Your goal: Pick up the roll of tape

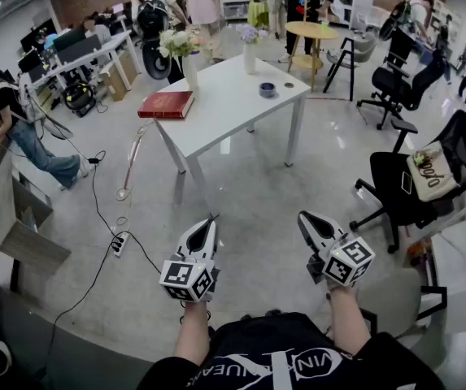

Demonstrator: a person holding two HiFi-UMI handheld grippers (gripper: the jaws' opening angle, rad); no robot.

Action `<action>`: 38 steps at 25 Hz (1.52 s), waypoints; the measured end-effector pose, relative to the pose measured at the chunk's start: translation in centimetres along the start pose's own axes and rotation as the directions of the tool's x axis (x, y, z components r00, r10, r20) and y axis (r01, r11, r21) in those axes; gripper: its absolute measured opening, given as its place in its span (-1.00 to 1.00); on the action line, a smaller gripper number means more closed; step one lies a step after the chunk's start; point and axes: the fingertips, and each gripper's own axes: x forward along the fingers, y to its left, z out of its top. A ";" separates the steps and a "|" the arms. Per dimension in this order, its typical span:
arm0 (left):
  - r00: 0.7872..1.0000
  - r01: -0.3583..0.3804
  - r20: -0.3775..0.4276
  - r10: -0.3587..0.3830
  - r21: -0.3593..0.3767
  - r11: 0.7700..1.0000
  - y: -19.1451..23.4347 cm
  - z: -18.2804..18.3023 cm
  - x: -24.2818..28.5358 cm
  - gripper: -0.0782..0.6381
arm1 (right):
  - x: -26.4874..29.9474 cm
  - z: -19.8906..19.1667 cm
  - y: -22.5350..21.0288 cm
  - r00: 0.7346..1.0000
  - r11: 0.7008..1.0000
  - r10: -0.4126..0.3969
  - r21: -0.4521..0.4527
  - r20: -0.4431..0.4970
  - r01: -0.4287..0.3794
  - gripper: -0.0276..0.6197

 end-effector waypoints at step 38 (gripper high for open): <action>0.999 -0.022 -0.038 0.019 -0.088 0.996 8.2 -0.7 19.7 -0.78 | 12.1 1.5 -18.9 0.992 0.992 -0.119 0.037 -0.046 0.121 -0.57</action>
